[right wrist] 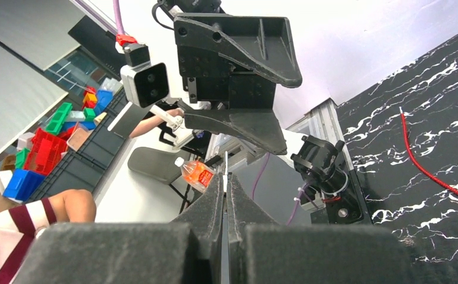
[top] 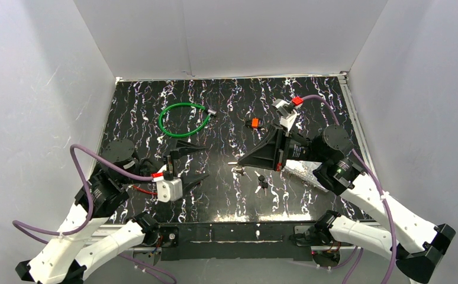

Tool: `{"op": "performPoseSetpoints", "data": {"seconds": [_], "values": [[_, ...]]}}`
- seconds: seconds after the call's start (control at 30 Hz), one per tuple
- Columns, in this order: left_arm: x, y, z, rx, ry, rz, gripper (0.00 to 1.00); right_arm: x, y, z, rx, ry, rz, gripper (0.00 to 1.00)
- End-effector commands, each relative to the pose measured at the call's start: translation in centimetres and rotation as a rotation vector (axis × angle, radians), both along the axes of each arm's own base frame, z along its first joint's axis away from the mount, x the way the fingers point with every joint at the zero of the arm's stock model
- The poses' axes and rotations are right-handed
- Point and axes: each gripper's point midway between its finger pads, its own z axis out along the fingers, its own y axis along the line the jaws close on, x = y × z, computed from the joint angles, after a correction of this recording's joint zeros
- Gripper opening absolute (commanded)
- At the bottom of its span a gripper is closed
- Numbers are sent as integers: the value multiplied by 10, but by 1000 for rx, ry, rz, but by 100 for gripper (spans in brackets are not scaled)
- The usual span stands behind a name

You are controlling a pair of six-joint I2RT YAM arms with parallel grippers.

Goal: Unlock with the key
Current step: Pick up the lock from the center of the board.

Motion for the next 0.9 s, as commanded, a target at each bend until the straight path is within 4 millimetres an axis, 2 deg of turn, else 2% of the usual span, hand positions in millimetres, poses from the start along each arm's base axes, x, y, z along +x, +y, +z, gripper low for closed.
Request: {"op": "performPoseSetpoints", "data": {"seconds": [0.0,0.17,0.4,0.7,0.87], "values": [[0,-1,0,-5,-46,-15,67,-5,-5,15,57,-31,36,1],[1,-2,2,-14,-67,-16,68,-7,-5,16,56,-69,55,1],[3,-5,3,-14,-21,-12,68,0,-15,14,-47,-297,-64,1],[2,-19,12,-32,236,-25,66,5,-15,6,-119,-408,-86,1],[5,-31,15,-56,444,-15,62,5,-14,2,-152,-576,-116,1]]}}
